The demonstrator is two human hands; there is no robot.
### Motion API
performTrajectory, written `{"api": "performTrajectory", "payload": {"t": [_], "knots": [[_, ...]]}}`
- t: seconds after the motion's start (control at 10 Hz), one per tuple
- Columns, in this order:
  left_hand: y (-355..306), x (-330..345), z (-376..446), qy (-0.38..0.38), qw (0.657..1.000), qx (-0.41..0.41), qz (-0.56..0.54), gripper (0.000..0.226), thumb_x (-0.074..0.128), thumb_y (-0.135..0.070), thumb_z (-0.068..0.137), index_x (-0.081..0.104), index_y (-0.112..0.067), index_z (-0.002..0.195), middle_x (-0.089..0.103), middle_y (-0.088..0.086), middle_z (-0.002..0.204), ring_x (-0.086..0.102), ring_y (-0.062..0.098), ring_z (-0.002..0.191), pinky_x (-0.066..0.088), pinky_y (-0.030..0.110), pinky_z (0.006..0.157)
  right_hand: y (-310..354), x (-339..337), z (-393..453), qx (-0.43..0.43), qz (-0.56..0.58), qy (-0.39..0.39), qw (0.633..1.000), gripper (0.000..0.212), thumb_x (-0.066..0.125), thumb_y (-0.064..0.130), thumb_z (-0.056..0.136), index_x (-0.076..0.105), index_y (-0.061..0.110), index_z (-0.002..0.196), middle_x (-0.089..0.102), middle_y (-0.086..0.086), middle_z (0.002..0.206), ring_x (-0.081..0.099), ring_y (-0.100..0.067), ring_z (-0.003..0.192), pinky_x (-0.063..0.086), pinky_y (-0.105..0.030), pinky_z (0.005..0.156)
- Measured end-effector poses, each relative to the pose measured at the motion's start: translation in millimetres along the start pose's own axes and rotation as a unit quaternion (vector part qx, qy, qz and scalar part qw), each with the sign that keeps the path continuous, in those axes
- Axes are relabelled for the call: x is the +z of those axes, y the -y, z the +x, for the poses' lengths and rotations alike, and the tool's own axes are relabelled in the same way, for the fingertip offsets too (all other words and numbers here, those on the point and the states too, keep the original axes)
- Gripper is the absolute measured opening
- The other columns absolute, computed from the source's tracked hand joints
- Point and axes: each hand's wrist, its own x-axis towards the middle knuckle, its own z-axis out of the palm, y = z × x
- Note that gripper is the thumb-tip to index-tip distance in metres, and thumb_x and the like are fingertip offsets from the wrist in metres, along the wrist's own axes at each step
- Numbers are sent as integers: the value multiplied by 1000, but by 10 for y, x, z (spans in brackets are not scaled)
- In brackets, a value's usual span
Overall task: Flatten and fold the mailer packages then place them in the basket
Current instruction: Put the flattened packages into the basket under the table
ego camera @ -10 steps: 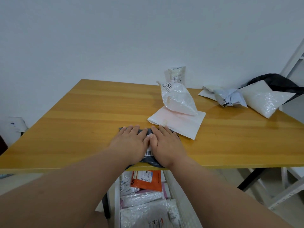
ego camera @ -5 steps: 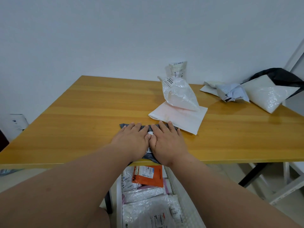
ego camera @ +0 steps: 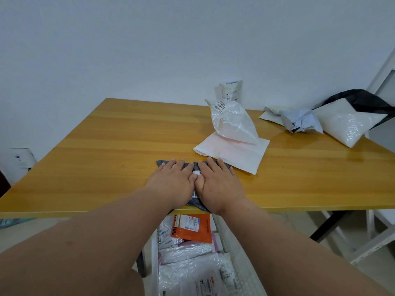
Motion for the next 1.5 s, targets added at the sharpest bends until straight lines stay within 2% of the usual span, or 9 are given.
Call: {"api": "performTrajectory", "payload": {"t": [1.0,1.2,1.3,1.4,1.5], "knots": [[-12,-2,-13,4,1000,-4,-7,55,9,-42,105,7,-23,157,7,2,164,1,24,151,5,43,122,19,-17,-16,8,-6,7,1000,53,17,40,103,19,26,154,11,0,164,1,-24,151,11,-54,120],[17,5,-47,-14,998,-7,-53,58,19,-38,105,8,-13,155,11,5,164,1,21,151,4,39,123,1,0,-16,7,19,0,1000,54,20,40,102,20,25,154,11,0,164,0,-23,151,8,-53,121],[29,-6,-104,-22,998,-2,-52,57,20,-41,104,18,-10,151,7,8,164,-5,23,151,4,39,122,-16,-16,-15,4,54,0,999,53,26,39,100,26,21,150,12,-2,164,1,-23,151,7,-51,121],[4,-8,-175,-66,997,9,43,55,16,-46,104,33,-12,143,12,9,161,4,28,149,15,42,120,-45,-41,-46,-5,38,-29,999,63,20,50,93,36,16,143,12,-8,163,7,-27,150,12,-46,120],[-13,-2,-216,-77,996,10,49,52,16,-46,103,38,-16,140,29,8,152,24,26,140,24,40,115,-49,-14,-136,-9,-14,-90,996,60,16,53,94,46,18,134,30,-9,151,27,-30,138,26,-41,113]]}}
